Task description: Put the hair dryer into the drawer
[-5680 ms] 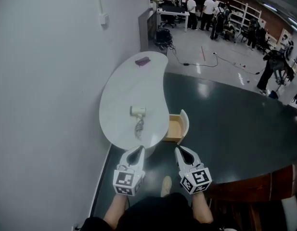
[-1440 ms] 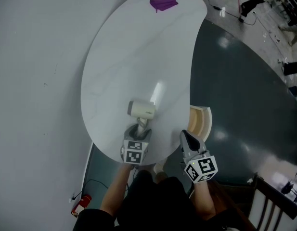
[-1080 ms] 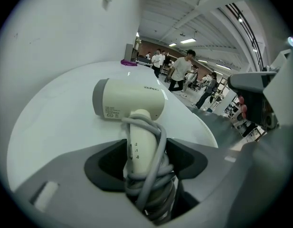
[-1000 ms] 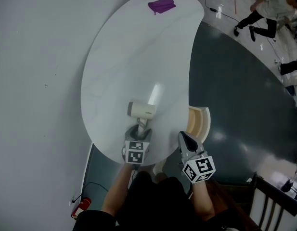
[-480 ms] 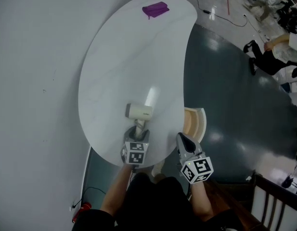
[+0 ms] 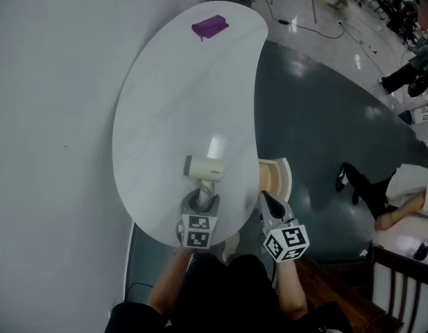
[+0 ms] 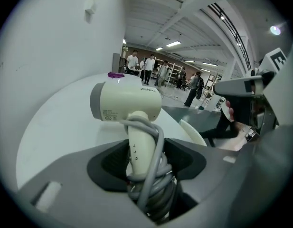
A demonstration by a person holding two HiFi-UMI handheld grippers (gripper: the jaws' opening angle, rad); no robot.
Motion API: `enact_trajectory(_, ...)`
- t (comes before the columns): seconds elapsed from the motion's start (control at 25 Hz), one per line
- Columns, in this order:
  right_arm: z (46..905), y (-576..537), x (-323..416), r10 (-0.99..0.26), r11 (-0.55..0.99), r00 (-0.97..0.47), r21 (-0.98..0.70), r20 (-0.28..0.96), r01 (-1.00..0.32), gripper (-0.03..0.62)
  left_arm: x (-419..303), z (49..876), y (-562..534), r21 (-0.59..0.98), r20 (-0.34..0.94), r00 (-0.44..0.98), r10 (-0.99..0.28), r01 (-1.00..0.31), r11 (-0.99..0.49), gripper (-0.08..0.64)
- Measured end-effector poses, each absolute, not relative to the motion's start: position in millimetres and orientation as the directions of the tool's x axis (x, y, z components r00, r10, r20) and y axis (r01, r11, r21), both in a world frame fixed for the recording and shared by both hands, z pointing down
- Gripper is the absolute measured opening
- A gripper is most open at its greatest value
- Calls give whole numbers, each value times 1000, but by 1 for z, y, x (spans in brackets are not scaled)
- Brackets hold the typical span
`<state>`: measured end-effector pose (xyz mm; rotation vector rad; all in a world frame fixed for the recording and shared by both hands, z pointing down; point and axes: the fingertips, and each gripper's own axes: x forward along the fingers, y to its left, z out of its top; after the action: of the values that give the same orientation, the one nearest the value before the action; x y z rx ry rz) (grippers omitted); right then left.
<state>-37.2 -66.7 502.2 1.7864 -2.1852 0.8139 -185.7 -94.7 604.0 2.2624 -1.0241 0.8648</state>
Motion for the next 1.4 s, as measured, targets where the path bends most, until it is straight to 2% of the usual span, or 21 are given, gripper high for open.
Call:
enact_trajectory(0.4, 484, -33, -6, -885, 8, -130, -266, 447, -964, 3, -139, 554, -70, 186, 650, 623, -436, -686, -703, 242)
enact_trajectory(0.8, 472, 16, 60, -906, -110, -14, -267, 423, -958, 3, -72, 534, -38, 165, 636, 674, -376, -595, -786, 242)
enact_trajectory(1.4, 490, 37, 155, -891, -102, -34, -274, 452, -956, 3, 24, 551, -8, 190, 667, 661, -344, -597, -779, 242)
